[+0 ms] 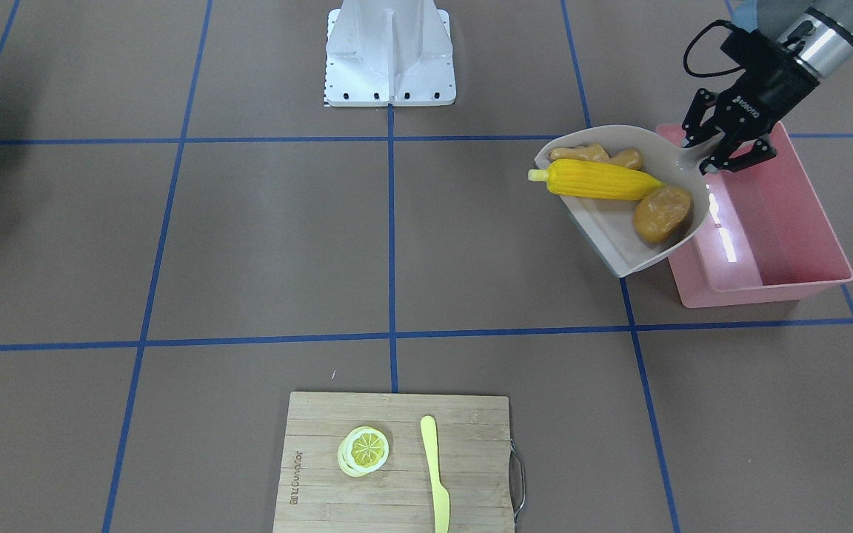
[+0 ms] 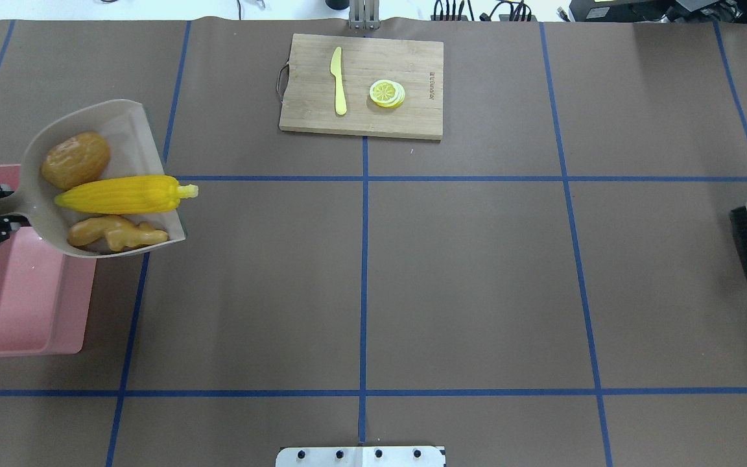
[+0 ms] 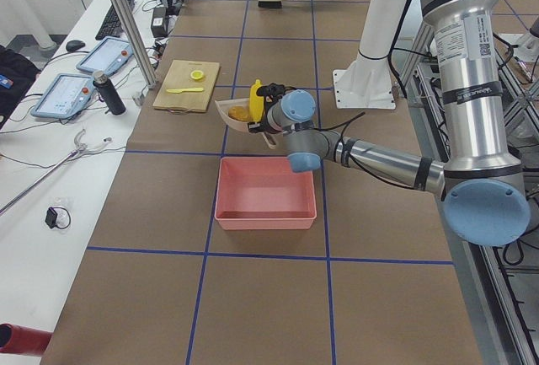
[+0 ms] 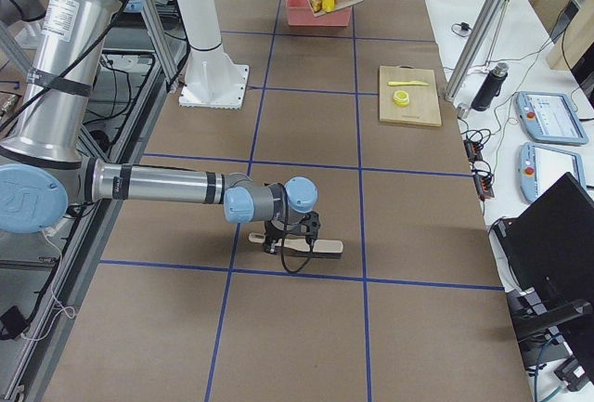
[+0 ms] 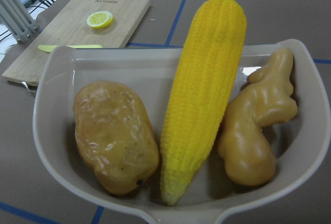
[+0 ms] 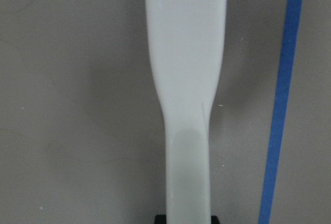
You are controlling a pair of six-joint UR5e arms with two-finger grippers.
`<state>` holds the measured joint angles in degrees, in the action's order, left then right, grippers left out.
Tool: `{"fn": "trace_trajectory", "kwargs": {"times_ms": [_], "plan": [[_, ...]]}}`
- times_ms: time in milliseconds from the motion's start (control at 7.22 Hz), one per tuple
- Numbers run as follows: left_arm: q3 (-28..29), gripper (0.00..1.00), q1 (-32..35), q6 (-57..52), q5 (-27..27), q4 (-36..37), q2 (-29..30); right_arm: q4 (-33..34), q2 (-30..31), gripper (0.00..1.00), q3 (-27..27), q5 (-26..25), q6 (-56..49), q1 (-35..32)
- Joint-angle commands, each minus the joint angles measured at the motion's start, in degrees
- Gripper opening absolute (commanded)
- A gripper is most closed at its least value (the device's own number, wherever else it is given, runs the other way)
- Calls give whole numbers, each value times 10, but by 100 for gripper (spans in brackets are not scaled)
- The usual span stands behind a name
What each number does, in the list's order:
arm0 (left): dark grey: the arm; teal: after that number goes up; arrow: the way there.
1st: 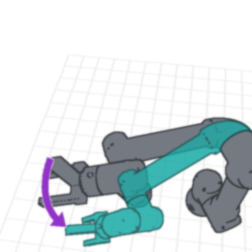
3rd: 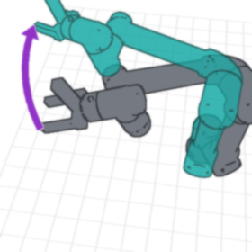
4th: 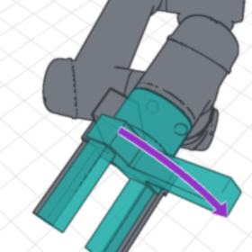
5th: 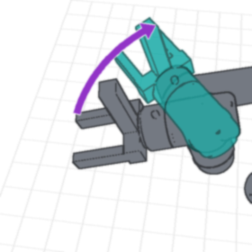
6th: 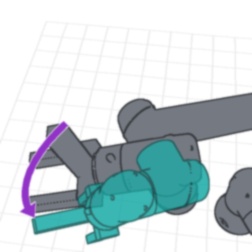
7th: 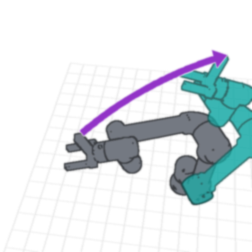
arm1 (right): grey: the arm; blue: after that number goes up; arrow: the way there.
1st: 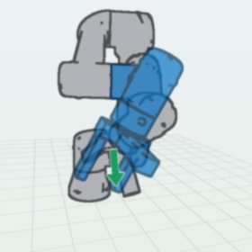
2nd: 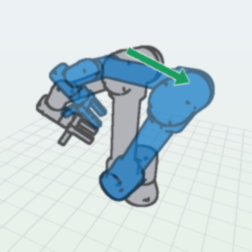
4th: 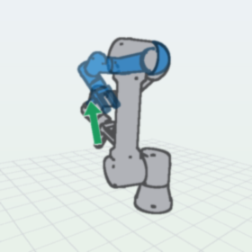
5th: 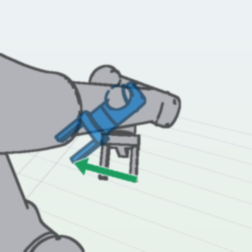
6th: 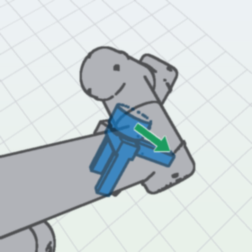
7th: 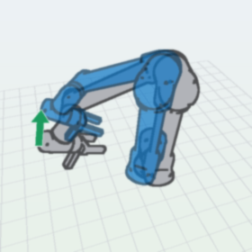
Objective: Sweep and dump trash into bin
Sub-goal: 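Lift the loaded dustpan with the left gripper over the pink bin, then tilt the dustpan with the left gripper to dump items into the bin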
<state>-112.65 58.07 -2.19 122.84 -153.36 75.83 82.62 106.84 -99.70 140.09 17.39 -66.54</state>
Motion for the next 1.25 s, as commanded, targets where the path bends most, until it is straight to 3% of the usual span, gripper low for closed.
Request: {"fn": "trace_trajectory", "kwargs": {"times_ms": [0, 277, 416, 693, 831, 1108], "plan": [[-1, 0, 54, -2, -1, -2, -78, 0, -4, 89, 0, 1, -1, -1], [7, 0, 91, -3, 6, -3, -131, 0, -16, 90, -7, 2, -9, -36], [14, 0, 109, -34, 6, -4, -161, 1, -15, 100, -12, -2, -41, -75], [45, 0, 150, -155, 6, -3, -169, 29, -27, 100, -8, -16, -109, -160], [41, 0, 153, -230, 6, -4, -171, 44, -53, 100, -4, -64, -109, -208], [37, 0, 158, -375, -2, -7, -165, 123, -72, 100, -8, -83, -129, -238]]}}
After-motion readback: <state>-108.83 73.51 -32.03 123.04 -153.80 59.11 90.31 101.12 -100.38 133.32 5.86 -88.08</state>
